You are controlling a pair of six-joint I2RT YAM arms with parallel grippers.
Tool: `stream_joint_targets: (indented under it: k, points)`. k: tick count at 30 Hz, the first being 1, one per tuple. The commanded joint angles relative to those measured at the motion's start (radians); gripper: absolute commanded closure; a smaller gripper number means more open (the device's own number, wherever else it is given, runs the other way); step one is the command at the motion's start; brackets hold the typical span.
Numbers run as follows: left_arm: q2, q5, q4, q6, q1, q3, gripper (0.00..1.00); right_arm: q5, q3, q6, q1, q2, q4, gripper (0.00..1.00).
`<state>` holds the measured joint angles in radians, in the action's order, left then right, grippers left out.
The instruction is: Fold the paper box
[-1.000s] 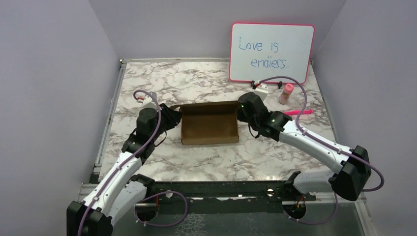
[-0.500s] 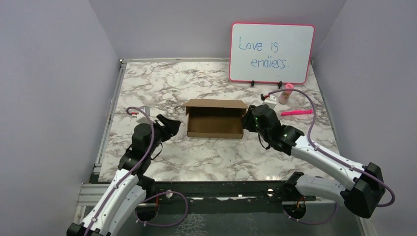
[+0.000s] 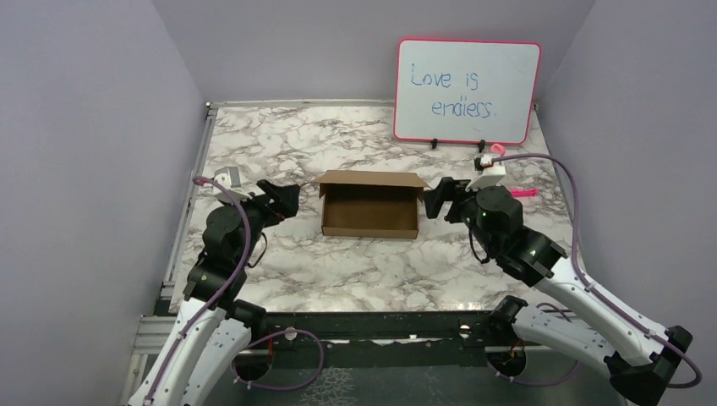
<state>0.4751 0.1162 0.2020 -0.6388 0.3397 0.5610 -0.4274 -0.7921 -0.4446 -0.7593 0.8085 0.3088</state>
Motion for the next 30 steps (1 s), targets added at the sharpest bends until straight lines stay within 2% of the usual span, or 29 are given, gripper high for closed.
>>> stream_joint_targets:
  k: [1,7,14,21,30]
  points:
    - [0.154,0.018,-0.04,0.12,-0.005,0.127,0.07,-0.072,-0.089,0.129,0.0,0.014,-0.01,0.1]
    - [0.363,-0.032,-0.072,0.198,-0.006,0.318,0.09,-0.103,-0.234,0.222,0.002,0.17,-0.011,0.01]
    - [0.597,-0.192,-0.009,0.215,-0.005,0.452,0.16,-0.037,-0.304,0.248,0.037,0.303,0.007,0.0]
    - [0.68,-0.283,0.01,0.222,-0.005,0.417,0.2,0.063,-0.261,0.22,0.07,0.358,0.021,0.0]
    - [0.675,-0.357,0.024,0.216,-0.005,0.322,0.27,0.111,-0.175,0.193,0.071,0.358,0.033,0.02]
